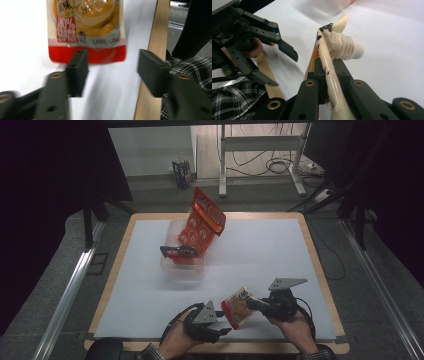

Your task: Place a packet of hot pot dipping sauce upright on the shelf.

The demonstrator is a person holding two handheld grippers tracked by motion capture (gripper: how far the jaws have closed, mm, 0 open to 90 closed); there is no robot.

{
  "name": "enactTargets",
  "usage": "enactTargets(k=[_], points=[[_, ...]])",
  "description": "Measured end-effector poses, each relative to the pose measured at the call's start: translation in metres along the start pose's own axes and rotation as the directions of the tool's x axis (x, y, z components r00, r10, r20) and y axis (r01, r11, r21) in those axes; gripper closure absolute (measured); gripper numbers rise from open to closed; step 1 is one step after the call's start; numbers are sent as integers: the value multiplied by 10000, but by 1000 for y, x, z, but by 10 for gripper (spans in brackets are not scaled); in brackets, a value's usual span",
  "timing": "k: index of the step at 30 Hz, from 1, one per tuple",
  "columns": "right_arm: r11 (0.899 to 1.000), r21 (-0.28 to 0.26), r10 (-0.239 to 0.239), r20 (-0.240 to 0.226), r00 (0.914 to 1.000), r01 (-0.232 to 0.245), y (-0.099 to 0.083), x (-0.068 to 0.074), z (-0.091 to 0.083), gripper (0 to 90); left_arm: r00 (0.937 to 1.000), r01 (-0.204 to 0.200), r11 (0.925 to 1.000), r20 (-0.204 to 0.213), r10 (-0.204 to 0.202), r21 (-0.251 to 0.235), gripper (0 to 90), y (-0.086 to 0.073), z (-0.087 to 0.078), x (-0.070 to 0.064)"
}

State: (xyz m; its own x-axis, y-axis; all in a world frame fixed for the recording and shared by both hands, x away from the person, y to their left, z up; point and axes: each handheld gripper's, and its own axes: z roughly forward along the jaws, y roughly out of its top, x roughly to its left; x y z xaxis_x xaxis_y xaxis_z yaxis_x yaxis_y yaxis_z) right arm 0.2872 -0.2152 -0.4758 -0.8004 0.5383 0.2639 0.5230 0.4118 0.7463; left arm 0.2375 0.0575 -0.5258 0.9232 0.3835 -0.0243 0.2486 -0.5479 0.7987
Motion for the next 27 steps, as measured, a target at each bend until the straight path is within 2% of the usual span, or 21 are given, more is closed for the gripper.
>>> enactTargets(k=[1, 6, 8, 13, 21, 27], points=[[10000, -48, -81, 50, 10000, 81, 2, 0, -1, 824, 10000, 75, 10000, -41, -75, -41, 321, -1, -2, 0], [9994, -162, -293, 171, 9994, 296, 8, 0, -4, 827, 9979, 604, 9978, -201, -610, -288, 177, -5, -17, 4], [9989, -217, -408, 237, 9989, 413, 12, 0, -5, 828, 9967, 792, 9962, -139, -798, -360, 128, -6, -21, 6], [9974, -306, -641, 369, 9973, 652, 19, -1, -7, 832, 9945, 1047, 9935, -44, -1050, -444, 84, -10, -28, 11], [9926, -580, -1051, 360, 9938, 1071, 39, -2, -4, 835, 9923, 1092, 9925, -532, -1121, -545, 34, -20, -42, 15], [9878, -726, -1356, 300, 9903, 1375, 59, -2, 5, 835, 9871, 1184, 9903, -998, -1254, -726, 23, -29, -56, 20]])
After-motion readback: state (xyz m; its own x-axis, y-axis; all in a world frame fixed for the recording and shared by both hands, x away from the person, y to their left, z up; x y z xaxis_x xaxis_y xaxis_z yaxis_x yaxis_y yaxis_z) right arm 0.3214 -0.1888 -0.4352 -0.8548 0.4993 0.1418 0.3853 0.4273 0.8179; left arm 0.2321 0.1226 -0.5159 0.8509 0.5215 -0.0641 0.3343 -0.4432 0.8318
